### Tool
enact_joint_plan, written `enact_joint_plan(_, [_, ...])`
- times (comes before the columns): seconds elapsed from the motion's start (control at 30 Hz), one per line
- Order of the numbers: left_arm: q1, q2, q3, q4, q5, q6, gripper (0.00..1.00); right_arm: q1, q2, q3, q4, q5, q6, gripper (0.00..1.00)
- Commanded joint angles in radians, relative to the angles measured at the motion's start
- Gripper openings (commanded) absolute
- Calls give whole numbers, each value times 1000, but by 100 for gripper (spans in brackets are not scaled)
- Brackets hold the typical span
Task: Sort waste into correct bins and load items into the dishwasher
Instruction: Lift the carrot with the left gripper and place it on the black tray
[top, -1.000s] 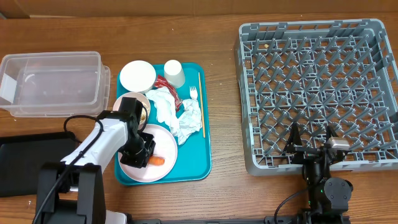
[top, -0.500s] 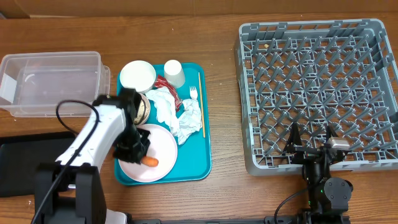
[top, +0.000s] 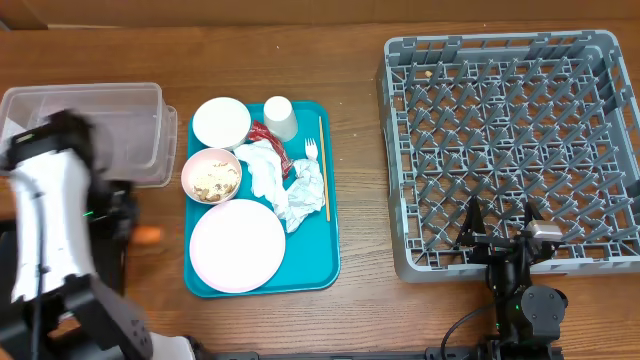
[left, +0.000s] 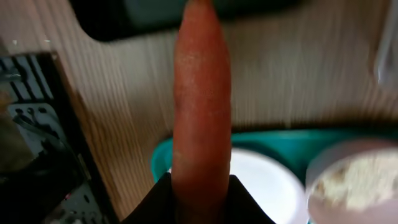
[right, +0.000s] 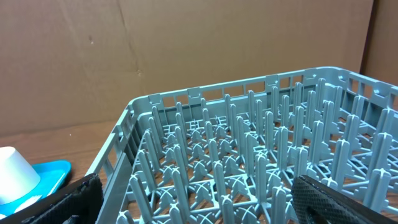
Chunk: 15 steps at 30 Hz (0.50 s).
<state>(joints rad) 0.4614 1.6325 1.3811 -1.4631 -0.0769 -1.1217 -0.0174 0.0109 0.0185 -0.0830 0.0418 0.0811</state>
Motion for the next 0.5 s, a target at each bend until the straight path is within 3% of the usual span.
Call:
enact_joint_plan(0.0, [203,1,16,43,-28,46,4,7,-8,-11,3,9,-2,100])
enact_joint_plan(0.17, [387,3,-34,214,-44,33,9,7,-8,-11,3,9,-2,100])
enact_joint_plan(0.3, [397,12,-62,348,-237,38,22,7,-8,-11,3,9,-2,100])
enact_joint_plan(0.37, [397,18,-62,378,-300,61,24,7,-8,-11,3,9,-3,100])
enact_joint_plan(0.47, [396,33,-62,406,-280,68,30,7,-8,-11,3,9,-2,100])
